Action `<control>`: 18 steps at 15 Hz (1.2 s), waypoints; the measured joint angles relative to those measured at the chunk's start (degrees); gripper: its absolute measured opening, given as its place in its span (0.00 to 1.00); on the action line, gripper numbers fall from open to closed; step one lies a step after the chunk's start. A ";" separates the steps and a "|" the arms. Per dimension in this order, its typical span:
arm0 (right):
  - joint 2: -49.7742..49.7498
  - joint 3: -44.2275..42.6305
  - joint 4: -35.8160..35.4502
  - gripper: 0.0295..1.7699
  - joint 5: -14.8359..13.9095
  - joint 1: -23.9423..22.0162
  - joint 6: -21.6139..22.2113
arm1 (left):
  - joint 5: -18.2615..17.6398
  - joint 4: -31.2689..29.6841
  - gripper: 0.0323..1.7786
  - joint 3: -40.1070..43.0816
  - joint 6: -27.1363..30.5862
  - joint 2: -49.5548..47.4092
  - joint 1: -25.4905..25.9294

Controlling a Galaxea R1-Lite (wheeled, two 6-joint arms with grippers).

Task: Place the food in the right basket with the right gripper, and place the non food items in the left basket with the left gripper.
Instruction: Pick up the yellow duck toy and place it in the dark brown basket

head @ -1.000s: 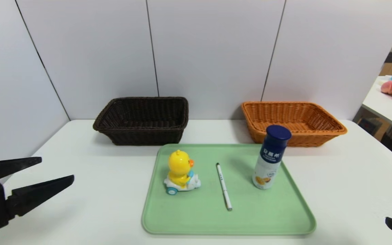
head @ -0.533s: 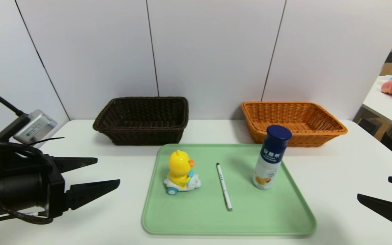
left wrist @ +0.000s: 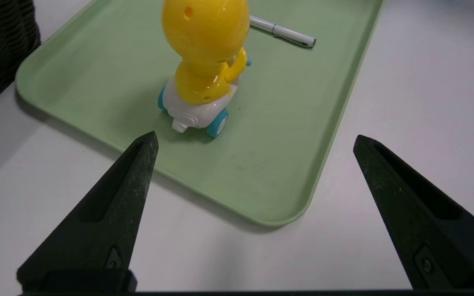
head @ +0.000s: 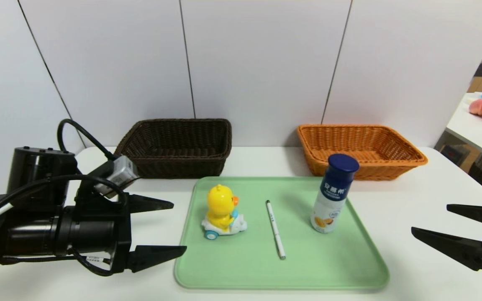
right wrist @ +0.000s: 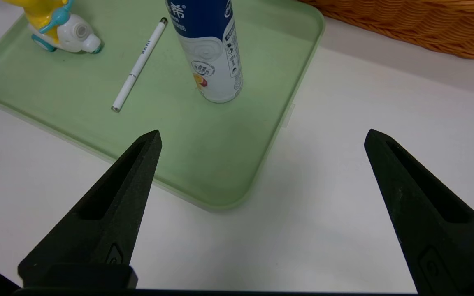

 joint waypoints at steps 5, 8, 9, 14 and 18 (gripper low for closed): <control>1.40 -0.06 -0.02 0.96 -0.11 0.65 0.04 | -8.08 -1.62 0.95 -2.12 11.96 7.44 1.87; 2.11 -0.13 -0.11 0.96 -0.12 0.69 0.15 | -8.33 -1.88 0.95 -5.88 12.63 12.07 1.87; 2.26 -0.15 -0.09 0.96 -0.12 0.69 0.15 | -8.30 -1.88 0.95 -7.34 12.65 13.53 1.71; 2.76 -0.30 -0.09 0.96 -0.11 0.61 0.26 | -7.94 -1.99 0.95 -12.15 12.68 20.38 -0.80; 2.76 -0.28 -0.09 0.96 -0.11 0.52 0.22 | -7.94 -4.79 0.95 -12.59 12.26 24.09 -2.60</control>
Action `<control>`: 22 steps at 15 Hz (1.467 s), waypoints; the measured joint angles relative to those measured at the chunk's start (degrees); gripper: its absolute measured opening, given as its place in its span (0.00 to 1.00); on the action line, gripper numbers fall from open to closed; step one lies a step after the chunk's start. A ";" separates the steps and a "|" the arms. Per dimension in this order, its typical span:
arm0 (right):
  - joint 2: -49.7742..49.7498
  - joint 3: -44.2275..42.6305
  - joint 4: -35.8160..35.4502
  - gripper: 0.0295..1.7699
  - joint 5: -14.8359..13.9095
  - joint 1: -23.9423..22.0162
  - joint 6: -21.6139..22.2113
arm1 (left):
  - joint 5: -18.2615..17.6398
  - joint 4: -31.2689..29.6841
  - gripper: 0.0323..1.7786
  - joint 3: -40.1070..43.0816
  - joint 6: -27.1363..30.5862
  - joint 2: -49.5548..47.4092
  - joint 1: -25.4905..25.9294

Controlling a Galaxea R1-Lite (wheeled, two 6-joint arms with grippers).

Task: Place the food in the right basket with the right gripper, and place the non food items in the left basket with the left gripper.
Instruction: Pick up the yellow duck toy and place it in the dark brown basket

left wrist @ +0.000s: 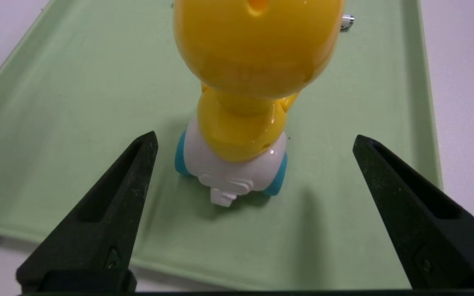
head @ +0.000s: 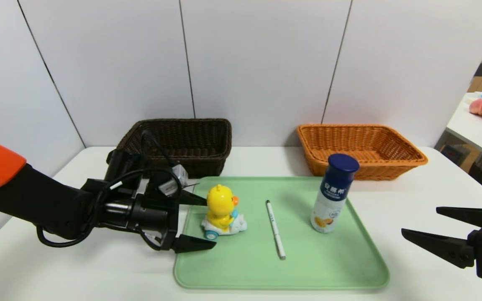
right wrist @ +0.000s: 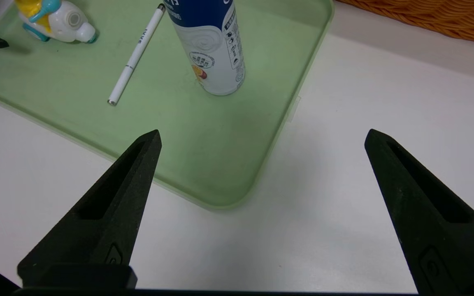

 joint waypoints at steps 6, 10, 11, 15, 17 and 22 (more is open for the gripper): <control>-0.04 0.06 0.02 0.97 -0.09 -0.10 0.00 | -0.02 -6.23 0.95 -0.11 -2.73 3.72 -2.43; -0.17 0.24 0.00 0.97 -0.09 -0.11 0.06 | 0.05 -10.81 0.95 -0.54 -6.73 5.25 -4.08; -0.23 0.28 0.00 0.97 -0.11 -0.16 0.06 | 0.16 -12.13 0.95 -0.59 -7.39 5.64 -4.47; -0.52 0.30 0.02 0.97 -0.12 -0.18 0.26 | 0.33 -13.52 0.95 -0.78 -7.61 6.78 -5.52; -0.59 0.33 0.02 0.97 -0.11 -0.18 0.37 | 0.35 -13.57 0.95 -0.85 -7.55 6.94 -5.57; -0.67 0.41 0.00 0.97 -0.12 -0.33 0.30 | 0.66 -13.59 0.77 -0.94 -7.72 7.00 -5.60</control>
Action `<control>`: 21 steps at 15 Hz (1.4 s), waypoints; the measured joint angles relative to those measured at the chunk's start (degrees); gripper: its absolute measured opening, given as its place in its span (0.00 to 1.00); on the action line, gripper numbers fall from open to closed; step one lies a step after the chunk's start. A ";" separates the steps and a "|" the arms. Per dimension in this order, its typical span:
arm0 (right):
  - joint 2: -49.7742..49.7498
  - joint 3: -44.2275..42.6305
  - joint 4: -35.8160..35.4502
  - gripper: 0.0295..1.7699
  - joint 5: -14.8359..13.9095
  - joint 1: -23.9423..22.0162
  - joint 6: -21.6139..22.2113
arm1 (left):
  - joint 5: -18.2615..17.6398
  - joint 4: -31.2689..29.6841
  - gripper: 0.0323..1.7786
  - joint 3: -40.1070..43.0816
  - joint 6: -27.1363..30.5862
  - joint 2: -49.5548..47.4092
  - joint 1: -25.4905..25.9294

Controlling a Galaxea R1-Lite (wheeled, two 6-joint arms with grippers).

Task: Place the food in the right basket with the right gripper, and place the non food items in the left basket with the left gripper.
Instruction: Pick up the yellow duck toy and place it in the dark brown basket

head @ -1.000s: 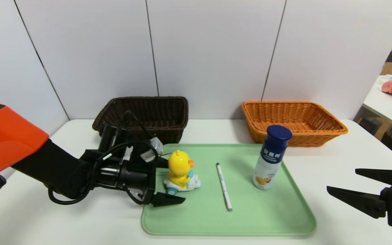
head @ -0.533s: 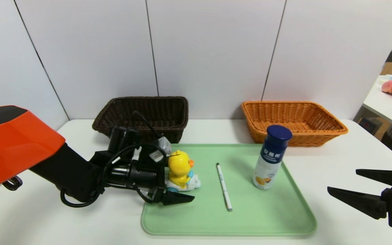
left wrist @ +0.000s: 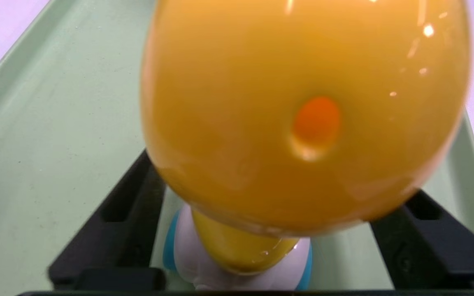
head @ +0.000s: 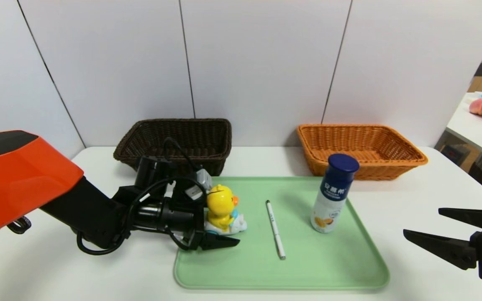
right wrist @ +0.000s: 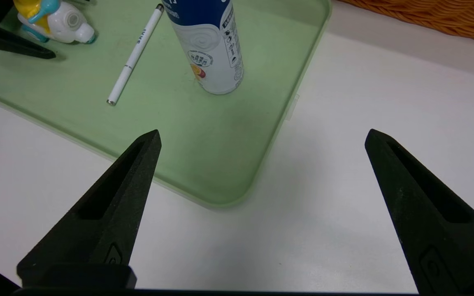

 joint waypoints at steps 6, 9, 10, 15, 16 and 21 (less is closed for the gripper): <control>0.00 -0.02 0.00 0.97 0.11 -0.11 -0.07 | 0.00 -0.30 0.45 -0.28 -0.20 -0.02 0.02; 0.00 -0.02 0.00 0.97 0.12 -0.11 0.04 | 0.00 -0.22 0.44 -0.22 -0.20 -0.13 0.00; -0.02 -0.02 0.02 0.97 0.11 -0.16 0.04 | 0.00 -0.17 0.44 -0.23 -0.24 -0.17 0.00; -0.57 0.06 0.00 0.97 0.06 -0.22 0.22 | 0.13 0.16 0.42 -0.37 -2.12 -1.73 0.00; -0.68 0.22 0.00 0.97 0.06 -0.27 0.22 | 0.06 0.16 0.42 -0.59 -3.47 -2.60 0.00; -1.21 0.67 0.02 0.97 0.04 -0.33 0.41 | 0.63 0.05 0.42 -2.62 -7.28 -6.36 -0.02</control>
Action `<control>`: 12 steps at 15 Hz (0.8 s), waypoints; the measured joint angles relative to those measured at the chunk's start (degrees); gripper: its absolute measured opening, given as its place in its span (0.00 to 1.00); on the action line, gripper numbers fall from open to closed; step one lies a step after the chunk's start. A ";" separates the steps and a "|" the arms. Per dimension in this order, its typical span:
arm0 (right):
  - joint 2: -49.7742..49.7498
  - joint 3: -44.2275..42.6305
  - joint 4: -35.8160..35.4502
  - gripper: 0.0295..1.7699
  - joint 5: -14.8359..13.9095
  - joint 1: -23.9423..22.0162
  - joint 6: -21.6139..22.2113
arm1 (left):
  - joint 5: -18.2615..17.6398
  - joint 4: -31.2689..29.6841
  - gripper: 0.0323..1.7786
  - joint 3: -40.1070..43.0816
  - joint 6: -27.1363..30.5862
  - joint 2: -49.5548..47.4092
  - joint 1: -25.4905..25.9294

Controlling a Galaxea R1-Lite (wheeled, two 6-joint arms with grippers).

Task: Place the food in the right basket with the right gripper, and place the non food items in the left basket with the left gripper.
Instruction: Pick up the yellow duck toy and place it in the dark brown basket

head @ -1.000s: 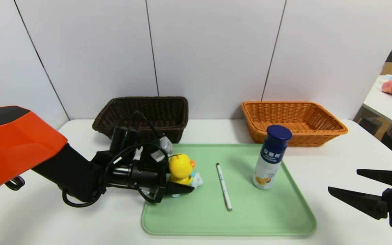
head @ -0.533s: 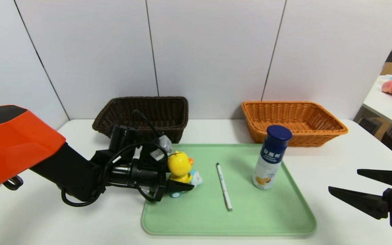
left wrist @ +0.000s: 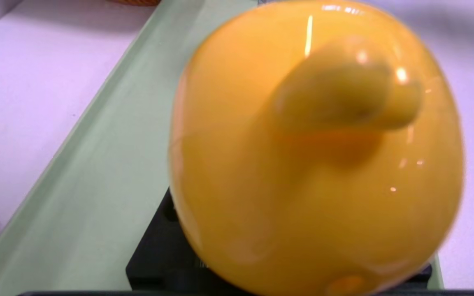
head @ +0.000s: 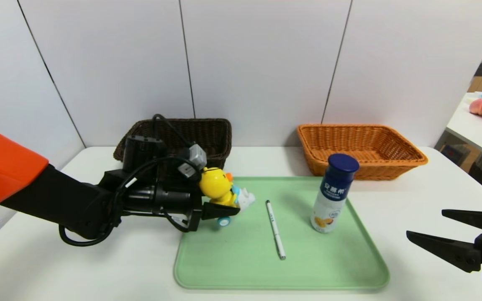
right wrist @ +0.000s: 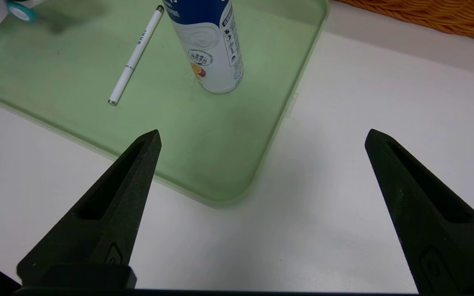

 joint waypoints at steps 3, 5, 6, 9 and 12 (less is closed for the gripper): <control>-0.37 0.10 0.00 0.97 -0.02 -0.05 0.06 | 0.48 0.09 0.42 -1.33 -2.43 -2.02 0.02; -0.61 0.10 0.00 0.97 -0.02 -0.22 0.13 | 3.00 0.28 0.42 -3.72 -5.16 -4.34 0.24; -0.72 0.10 -0.02 0.97 -0.02 -0.27 0.15 | 5.07 0.35 0.42 -5.24 -6.50 -5.51 0.73; -0.94 0.18 -0.02 0.97 0.00 -0.38 0.22 | 8.94 2.99 0.42 -10.75 -7.63 -8.17 3.28; -1.44 0.18 -0.02 0.97 0.00 -0.41 1.46 | 9.57 10.39 0.42 -18.16 -7.85 -9.00 7.28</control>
